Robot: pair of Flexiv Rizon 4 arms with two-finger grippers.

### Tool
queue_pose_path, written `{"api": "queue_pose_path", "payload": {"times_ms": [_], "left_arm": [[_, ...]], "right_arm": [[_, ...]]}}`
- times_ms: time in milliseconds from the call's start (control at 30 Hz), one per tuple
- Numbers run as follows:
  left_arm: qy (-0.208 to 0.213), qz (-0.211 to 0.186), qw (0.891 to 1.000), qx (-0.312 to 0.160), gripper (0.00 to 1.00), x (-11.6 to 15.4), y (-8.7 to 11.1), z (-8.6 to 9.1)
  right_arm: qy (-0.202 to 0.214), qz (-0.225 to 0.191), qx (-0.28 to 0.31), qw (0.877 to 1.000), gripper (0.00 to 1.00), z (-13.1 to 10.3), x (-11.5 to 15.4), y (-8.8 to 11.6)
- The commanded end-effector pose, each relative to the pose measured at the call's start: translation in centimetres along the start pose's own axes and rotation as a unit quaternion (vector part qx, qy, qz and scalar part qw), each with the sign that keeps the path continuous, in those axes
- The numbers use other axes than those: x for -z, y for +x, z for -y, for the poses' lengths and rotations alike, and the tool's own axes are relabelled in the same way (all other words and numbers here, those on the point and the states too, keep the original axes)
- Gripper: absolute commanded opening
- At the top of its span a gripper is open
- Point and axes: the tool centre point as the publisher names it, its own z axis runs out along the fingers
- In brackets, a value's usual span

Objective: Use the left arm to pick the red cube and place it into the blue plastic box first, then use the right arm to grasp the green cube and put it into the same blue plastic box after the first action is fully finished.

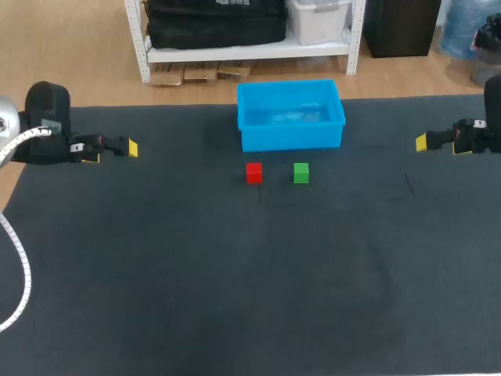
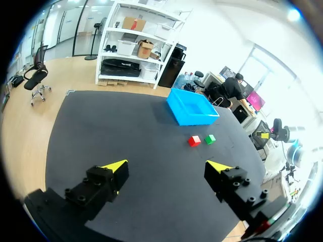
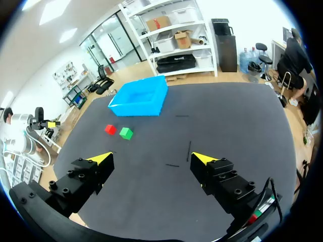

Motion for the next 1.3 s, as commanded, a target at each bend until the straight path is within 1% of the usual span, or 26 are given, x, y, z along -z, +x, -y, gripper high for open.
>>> {"api": "queue_pose_path", "payload": {"times_ms": [33,1067,1133,1300], "left_arm": [[0.001,0.001,1.0,0.0,1.0,0.0,0.03,-0.08],[0.001,0.001,1.0,0.0,1.0,0.0,0.03,-0.08],[0.008,-0.001,1.0,0.001,1.0,0.02,-0.09,0.13],[-0.008,-0.032,0.999,0.005,1.0,-0.14,-0.66,0.56]], "right_arm": [[0.0,0.0,0.0,1.0,1.0,0.0,0.02,0.03],[0.0,0.0,0.0,1.0,1.0,0.0,0.02,0.03],[0.0,0.0,0.0,1.0,1.0,0.0,0.02,0.03],[0.0,0.0,0.0,1.0,1.0,0.0,0.02,0.03]]}}
